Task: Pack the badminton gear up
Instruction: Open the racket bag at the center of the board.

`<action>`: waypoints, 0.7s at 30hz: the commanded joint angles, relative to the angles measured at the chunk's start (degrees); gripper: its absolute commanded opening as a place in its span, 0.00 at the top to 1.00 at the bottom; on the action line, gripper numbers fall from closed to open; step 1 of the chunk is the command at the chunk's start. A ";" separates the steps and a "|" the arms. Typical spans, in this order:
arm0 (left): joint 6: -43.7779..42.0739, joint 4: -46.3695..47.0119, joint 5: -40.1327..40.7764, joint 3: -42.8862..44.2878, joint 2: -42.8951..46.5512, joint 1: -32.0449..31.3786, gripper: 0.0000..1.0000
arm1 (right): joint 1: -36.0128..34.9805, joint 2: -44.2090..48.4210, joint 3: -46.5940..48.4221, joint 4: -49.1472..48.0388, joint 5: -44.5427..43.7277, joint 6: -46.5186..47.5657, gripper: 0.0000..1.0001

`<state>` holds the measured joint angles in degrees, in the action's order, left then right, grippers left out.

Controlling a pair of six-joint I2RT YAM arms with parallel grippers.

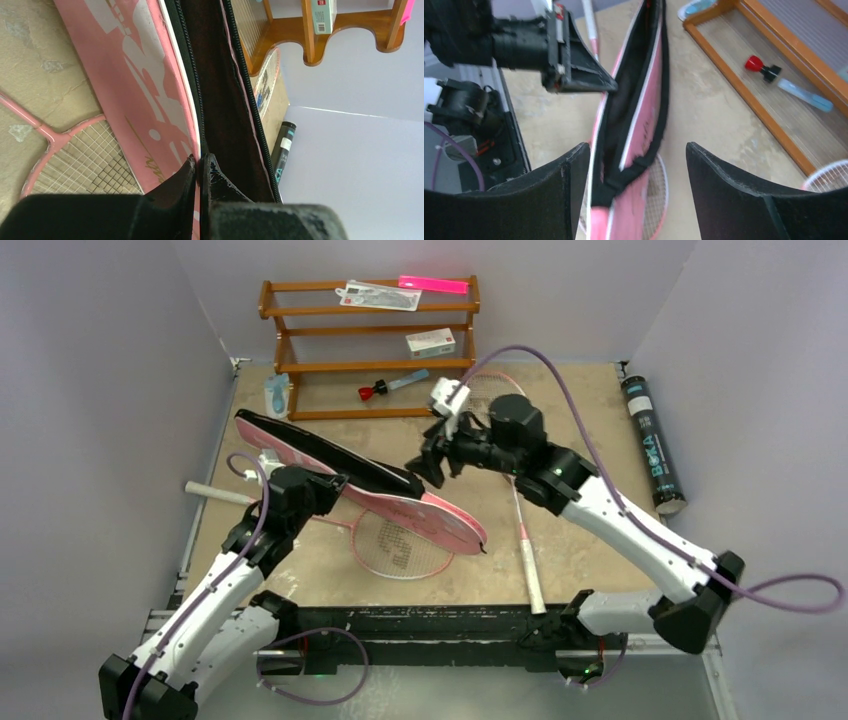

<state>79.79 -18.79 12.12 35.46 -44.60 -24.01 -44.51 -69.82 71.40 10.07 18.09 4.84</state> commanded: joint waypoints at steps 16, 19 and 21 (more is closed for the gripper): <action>-5.96 -0.02 -4.46 -0.28 3.87 0.37 1.00 | -20.52 -26.59 25.22 21.46 -38.21 -4.38 0.46; -6.22 -0.28 -4.60 -0.13 4.16 0.37 1.00 | -20.53 -26.94 24.19 22.21 -39.83 -4.40 0.51; -6.43 -0.28 -4.77 -0.13 4.42 0.37 1.00 | -20.50 -26.59 23.42 22.90 -40.47 -6.38 0.58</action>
<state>75.40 -19.18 8.84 34.54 -41.19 -23.99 -64.97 -97.97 94.63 31.09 -18.72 1.06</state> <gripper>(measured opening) 0.012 0.482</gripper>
